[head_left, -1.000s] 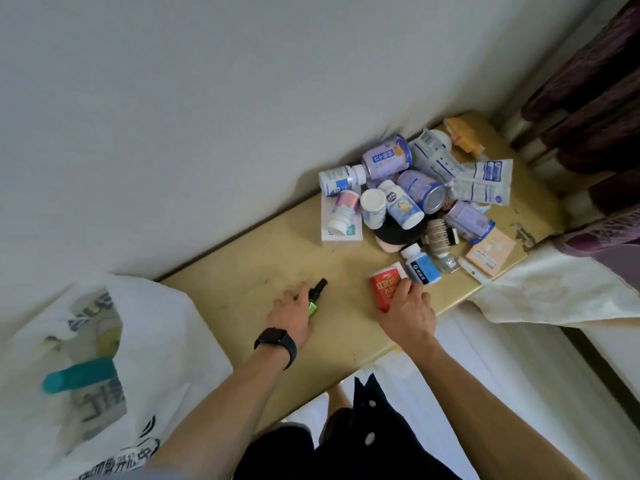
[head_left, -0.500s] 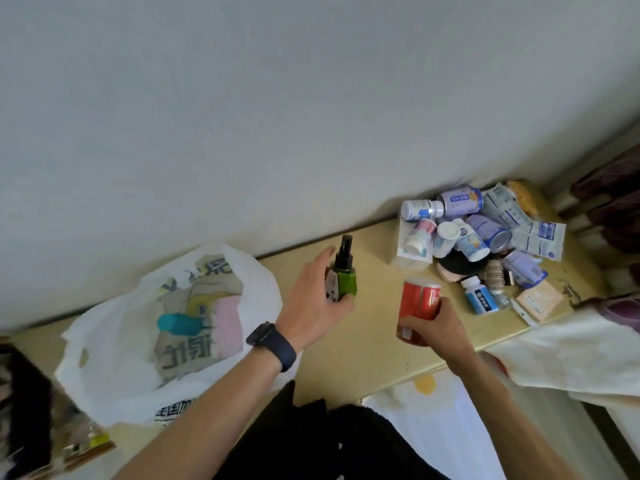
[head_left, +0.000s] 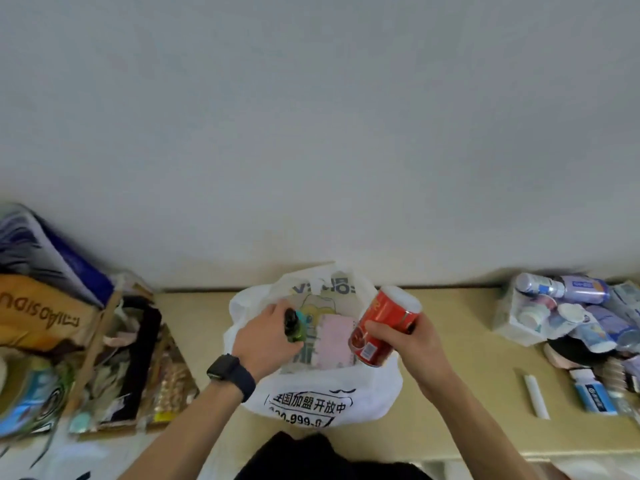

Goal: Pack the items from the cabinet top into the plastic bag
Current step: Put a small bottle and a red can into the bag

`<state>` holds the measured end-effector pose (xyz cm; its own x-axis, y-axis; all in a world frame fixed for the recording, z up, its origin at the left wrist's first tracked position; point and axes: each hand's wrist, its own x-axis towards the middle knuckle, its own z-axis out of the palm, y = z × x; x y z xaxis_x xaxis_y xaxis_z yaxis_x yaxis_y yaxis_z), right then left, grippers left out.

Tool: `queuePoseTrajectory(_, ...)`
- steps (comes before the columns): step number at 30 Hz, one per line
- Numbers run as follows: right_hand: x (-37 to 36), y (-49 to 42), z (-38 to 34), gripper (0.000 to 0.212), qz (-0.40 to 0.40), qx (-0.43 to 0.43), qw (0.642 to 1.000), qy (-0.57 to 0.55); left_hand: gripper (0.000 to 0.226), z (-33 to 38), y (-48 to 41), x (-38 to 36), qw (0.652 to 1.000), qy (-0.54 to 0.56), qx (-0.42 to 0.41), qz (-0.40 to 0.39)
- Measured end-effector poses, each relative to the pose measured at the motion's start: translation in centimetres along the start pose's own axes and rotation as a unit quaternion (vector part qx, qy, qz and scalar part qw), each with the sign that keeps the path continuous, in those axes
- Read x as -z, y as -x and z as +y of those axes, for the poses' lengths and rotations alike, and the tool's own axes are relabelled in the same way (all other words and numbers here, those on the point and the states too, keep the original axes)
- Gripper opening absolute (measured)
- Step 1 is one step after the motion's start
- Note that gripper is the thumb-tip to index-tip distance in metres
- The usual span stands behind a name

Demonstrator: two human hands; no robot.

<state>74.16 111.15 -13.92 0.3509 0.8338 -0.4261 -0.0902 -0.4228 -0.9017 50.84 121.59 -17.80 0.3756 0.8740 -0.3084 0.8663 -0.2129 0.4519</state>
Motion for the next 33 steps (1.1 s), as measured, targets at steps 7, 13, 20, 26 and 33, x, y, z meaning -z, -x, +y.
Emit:
queuePoseTrajectory(7,-5.2,0.7,1.3,0.063,0.031,-0.013,0.998,0.046,0.044,-2.9,-2.9,-5.0,0.98,-0.153,-0.043,-0.119)
queuePoseTrajectory(13,-3.3,1.9,3.8,0.07,0.054,-0.032,0.995,0.075,0.019,-4.9,-4.1,-8.1,0.975,-0.158,-0.019,-0.153)
queuePoseTrajectory(20,-3.0,0.7,4.3,0.076,0.061,-0.032,0.99,0.12,0.023,-2.7,-3.2,-4.3,0.959,-0.205,-0.076,-0.182)
queuePoseTrajectory(26,-7.2,-3.3,3.9,0.069,0.017,0.021,0.977,0.213,0.042,-3.3,-1.2,0.5,0.938,-0.286,-0.177,0.085)
queuePoseTrajectory(33,-11.9,-6.1,9.0,0.08,-0.062,-0.001,0.914,0.402,0.069,-7.5,0.6,0.4,0.984,-0.165,0.057,-0.033)
